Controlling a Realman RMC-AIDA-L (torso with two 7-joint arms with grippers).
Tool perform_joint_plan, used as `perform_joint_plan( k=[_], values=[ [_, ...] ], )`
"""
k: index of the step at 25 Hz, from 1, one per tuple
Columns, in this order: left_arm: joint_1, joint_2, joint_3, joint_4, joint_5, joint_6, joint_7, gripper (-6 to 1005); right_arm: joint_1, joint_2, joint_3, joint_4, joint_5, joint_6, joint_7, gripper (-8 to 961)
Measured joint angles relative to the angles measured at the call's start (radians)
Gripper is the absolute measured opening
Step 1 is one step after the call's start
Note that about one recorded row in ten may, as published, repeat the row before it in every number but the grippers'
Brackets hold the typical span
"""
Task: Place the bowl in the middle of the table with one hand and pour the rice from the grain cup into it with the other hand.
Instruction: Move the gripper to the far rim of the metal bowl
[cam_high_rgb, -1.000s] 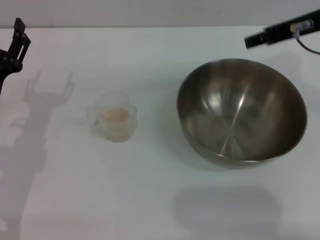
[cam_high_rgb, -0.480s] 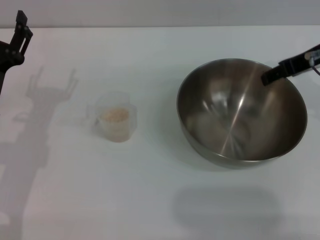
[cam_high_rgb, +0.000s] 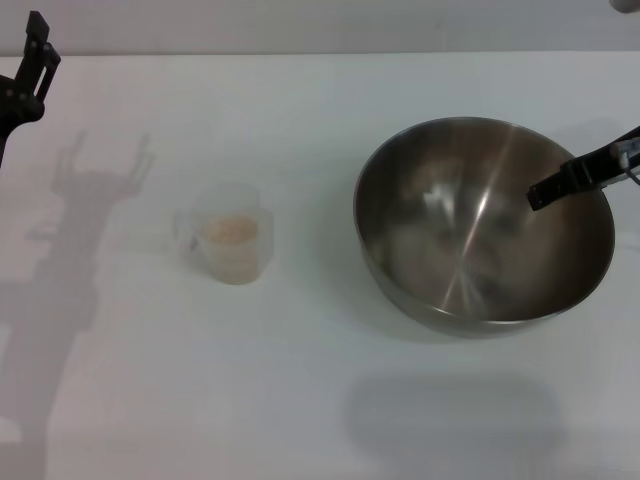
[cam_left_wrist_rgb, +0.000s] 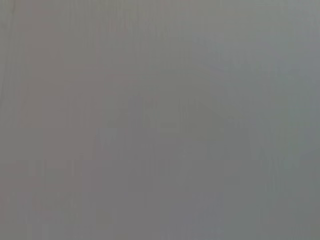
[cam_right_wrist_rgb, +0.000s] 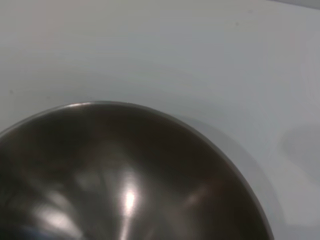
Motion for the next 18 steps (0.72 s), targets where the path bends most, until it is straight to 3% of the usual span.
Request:
perform_joint_plan(
  k=[16,18],
  values=[
    [0.003,0.000,-0.019,0.000,0.000,0.003,0.000,832,0.006,0.002,0.052,0.078,0.005,-0.012,-0.066,603],
    [0.003,0.000,-0.020,0.000,0.000,0.003,0.000,832,0.004,0.002,0.052,0.079,0.004,-0.015,-0.071,503]
  ],
)
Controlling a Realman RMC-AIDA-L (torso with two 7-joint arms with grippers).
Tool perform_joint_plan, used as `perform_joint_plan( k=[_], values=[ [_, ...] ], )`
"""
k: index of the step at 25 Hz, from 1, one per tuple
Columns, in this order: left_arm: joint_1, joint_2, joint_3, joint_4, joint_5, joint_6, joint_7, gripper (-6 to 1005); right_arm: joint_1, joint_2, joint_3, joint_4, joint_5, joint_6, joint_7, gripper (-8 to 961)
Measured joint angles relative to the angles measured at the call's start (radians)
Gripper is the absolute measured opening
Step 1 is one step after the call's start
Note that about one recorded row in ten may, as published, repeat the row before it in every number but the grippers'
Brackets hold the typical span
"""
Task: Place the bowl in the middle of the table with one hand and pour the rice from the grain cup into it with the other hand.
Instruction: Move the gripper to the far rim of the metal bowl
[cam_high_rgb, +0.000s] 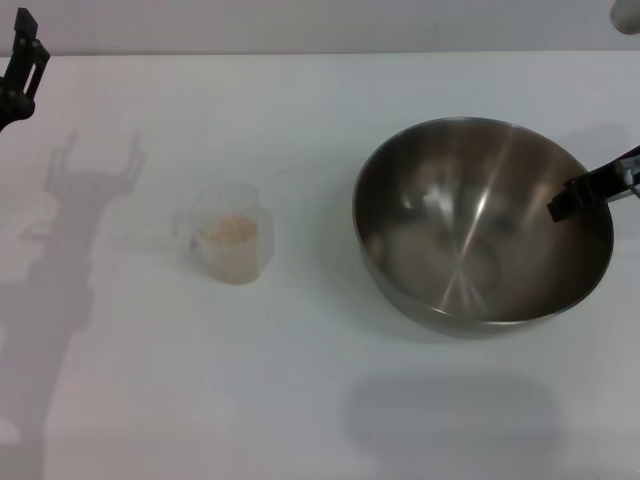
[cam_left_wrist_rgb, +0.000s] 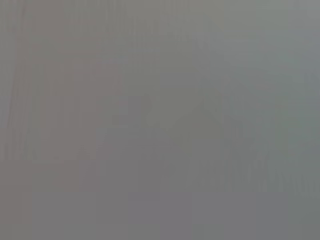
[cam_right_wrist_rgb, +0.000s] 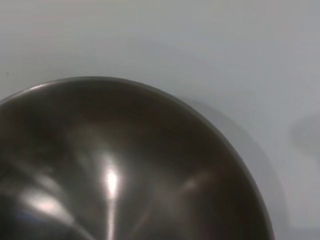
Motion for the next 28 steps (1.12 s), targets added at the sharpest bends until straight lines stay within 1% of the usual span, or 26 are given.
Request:
perform_joint_plan(
  k=[3,6,11,14,19,23,28],
  values=[
    [0.000,0.000,0.000,0.000,0.000,0.000,0.000,832,-0.004,0.001,-0.002,0.000,-0.002,-0.009,-0.001,352],
    [-0.001,0.000,0.000,0.000,0.000,0.000,0.000,832,-0.006,0.000,0.000,0.001,-0.003,-0.012,-0.001,130],
    [-0.002,0.000,0.000,0.000,0.000,-0.001,0.000,832,-0.009,-0.001,0.015,-0.010,-0.002,-0.020,-0.002,29],
    [-0.003,0.000,0.000,0.000,0.000,-0.002,0.000,832,-0.011,0.000,0.021,-0.028,0.003,-0.029,-0.002,30],
    [-0.004,0.000,0.000,0.000,0.000,0.001,0.000,832,-0.014,0.014,0.027,-0.087,0.024,-0.039,-0.027,33],
    [-0.004,0.000,0.000,0.000,0.000,0.001,0.000,832,-0.027,0.018,0.028,-0.134,0.128,-0.041,-0.074,34],
    [-0.003,0.000,0.000,0.000,0.000,0.001,0.000,832,-0.040,0.017,0.028,-0.145,0.211,-0.036,-0.132,36]
  ],
)
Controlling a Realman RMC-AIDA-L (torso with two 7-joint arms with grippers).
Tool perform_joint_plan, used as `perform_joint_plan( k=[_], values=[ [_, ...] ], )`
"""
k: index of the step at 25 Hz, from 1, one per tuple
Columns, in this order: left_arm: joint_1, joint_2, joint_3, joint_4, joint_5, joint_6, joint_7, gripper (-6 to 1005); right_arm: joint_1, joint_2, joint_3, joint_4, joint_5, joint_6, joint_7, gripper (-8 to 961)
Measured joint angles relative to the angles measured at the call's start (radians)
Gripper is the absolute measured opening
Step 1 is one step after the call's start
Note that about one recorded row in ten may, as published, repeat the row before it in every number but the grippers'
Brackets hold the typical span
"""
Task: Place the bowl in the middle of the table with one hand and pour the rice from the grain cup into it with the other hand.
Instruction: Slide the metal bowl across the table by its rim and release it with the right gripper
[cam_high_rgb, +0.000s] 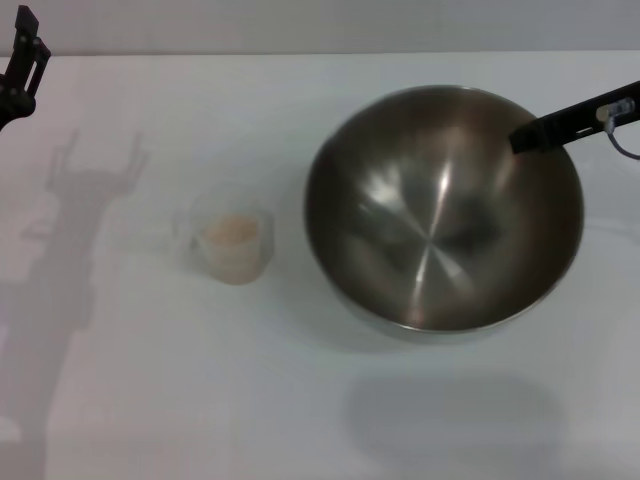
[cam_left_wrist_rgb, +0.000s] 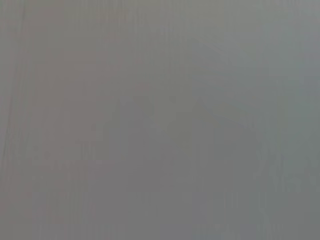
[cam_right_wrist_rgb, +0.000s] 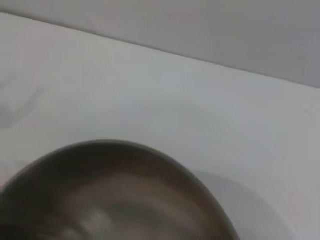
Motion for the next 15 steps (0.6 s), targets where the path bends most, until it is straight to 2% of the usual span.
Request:
perform_joint_plan(
  k=[9,15],
  values=[
    [0.000,0.000,0.000,-0.001,0.000,0.002,0.000,832,-0.008,0.000,-0.007,0.028,0.097,0.038,-0.080,38],
    [-0.001,0.000,0.000,-0.001,0.000,0.003,0.000,832,0.016,0.000,-0.019,0.125,0.109,0.046,-0.106,38]
  ],
)
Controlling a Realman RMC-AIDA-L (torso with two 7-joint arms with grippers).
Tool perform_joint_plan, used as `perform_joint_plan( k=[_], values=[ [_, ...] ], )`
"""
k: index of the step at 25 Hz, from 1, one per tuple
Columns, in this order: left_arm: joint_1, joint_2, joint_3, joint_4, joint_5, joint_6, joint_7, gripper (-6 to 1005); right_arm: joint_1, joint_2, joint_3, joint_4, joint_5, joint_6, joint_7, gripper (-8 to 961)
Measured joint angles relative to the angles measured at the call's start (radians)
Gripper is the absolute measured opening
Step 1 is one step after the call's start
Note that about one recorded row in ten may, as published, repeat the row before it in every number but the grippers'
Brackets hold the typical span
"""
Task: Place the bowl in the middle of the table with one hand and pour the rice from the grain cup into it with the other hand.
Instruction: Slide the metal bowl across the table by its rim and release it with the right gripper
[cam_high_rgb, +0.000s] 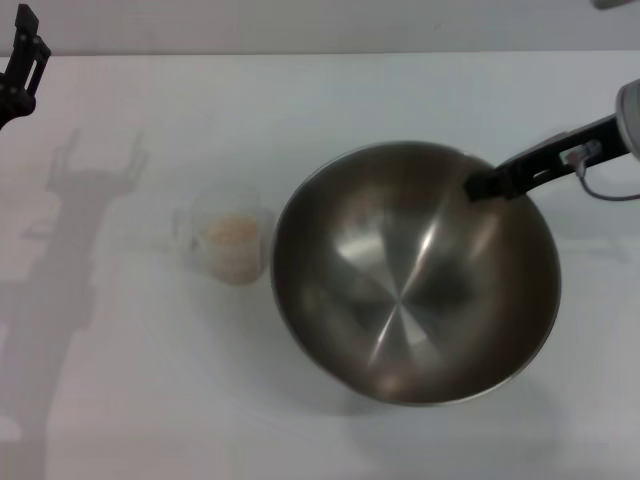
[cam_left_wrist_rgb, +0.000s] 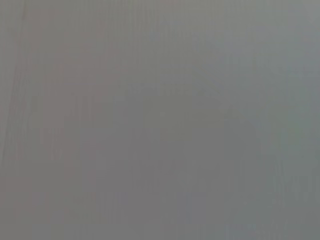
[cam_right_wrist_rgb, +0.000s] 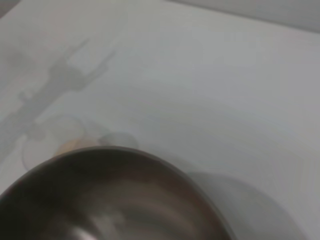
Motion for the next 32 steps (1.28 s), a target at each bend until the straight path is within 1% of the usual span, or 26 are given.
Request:
perform_joint_plan(
  k=[6,10,15,25,27,32],
  values=[
    [0.000,0.000,0.000,0.000,0.000,0.000,0.000,832,0.015,0.001,-0.002,0.062,0.002,-0.007,-0.020,37],
    [-0.002,0.000,0.000,0.000,0.000,-0.002,0.000,833,0.040,0.002,-0.010,0.121,0.003,-0.012,-0.033,37],
    [-0.003,0.000,-0.001,0.000,0.000,-0.003,0.000,833,0.058,0.002,-0.010,0.162,0.003,-0.017,-0.042,37],
    [-0.008,0.000,-0.003,0.000,0.000,-0.003,0.000,833,0.072,-0.002,-0.010,0.175,-0.007,-0.020,-0.042,37],
    [-0.009,-0.001,-0.003,0.000,0.000,-0.003,0.000,833,0.073,-0.002,-0.010,0.175,-0.008,-0.017,-0.042,120],
    [-0.009,-0.001,-0.003,0.000,0.000,-0.001,0.000,833,0.074,-0.002,-0.010,0.157,-0.010,-0.015,-0.043,282]
  ],
)
